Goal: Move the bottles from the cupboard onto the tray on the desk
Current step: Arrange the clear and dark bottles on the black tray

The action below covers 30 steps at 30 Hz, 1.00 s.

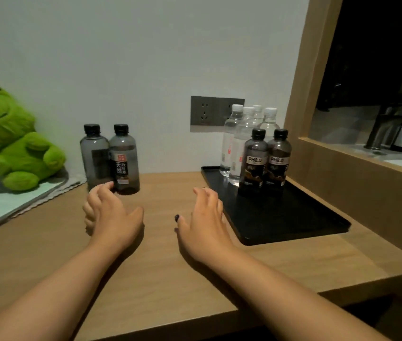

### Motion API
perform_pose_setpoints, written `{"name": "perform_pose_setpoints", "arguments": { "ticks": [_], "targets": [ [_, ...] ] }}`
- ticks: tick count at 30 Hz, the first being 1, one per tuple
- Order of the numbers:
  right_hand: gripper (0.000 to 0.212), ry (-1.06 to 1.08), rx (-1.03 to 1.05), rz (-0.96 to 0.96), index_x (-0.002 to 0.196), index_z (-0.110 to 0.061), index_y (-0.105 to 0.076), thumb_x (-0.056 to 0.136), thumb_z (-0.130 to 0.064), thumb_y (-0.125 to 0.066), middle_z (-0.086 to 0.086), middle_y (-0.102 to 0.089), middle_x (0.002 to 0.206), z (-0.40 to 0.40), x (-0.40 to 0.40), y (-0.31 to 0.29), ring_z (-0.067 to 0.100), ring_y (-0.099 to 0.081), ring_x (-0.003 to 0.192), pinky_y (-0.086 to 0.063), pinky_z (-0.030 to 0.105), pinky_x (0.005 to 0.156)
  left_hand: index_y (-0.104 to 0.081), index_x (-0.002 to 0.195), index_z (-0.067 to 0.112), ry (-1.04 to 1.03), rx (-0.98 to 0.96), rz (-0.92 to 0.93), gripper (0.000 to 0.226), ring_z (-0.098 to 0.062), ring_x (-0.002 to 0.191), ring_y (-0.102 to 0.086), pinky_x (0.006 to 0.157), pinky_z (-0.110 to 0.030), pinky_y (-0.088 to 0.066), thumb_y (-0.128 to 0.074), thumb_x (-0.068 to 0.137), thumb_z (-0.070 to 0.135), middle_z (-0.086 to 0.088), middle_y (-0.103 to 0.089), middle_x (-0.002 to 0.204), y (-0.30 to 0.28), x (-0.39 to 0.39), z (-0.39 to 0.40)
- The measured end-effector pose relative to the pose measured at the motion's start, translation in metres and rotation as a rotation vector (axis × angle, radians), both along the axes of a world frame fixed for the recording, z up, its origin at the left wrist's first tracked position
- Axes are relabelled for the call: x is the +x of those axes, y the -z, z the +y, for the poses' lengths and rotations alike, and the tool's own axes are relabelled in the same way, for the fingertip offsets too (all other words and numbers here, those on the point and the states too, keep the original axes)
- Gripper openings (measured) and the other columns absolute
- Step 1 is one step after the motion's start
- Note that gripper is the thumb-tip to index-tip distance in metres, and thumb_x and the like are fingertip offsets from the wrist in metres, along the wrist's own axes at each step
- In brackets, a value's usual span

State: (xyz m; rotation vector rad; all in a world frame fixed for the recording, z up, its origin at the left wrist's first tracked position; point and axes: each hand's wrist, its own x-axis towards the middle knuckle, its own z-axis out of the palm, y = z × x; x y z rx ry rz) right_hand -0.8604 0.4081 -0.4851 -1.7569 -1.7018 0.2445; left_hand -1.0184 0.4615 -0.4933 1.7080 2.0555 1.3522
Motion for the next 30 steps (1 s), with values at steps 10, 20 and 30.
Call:
{"name": "perform_pose_setpoints", "arguments": {
  "ticks": [10,20,30],
  "targets": [
    [0.063,0.093,-0.091,-0.026,0.144,-0.007,-0.029,0.094,-0.035,-0.055,0.011,-0.035,0.144,0.087,-0.032,0.003,0.029,-0.039,0.131,-0.034,0.040,0.109,-0.035,0.140,0.011,-0.147,0.008,-0.498,0.078,-0.029,0.132,-0.039,0.109,-0.039,-0.034,-0.073,0.074,0.024,-0.011,-0.039,0.145,0.001,-0.058,0.071],
    [0.095,-0.280,0.054,0.196,0.155,-0.021,0.006,0.089,-0.030,-0.063,0.005,-0.016,0.159,0.146,-0.093,0.002,0.024,-0.027,0.142,-0.032,0.039,0.111,-0.005,0.153,0.013,0.036,-0.009,-0.694,0.093,-0.026,0.132,-0.039,0.089,-0.024,-0.042,-0.061,0.079,0.009,-0.005,-0.035,0.151,-0.001,-0.067,0.114],
    [0.060,-0.463,-0.090,0.597,0.147,-0.015,-0.030,0.094,-0.001,-0.055,-0.003,-0.051,0.133,0.145,-0.072,-0.003,0.000,-0.044,0.108,-0.043,-0.001,0.064,-0.038,0.135,0.012,0.280,0.020,-0.709,0.066,-0.024,0.098,-0.062,0.066,-0.028,-0.052,-0.064,0.075,0.006,-0.011,-0.058,0.115,-0.004,-0.062,0.108]
  ]
}}
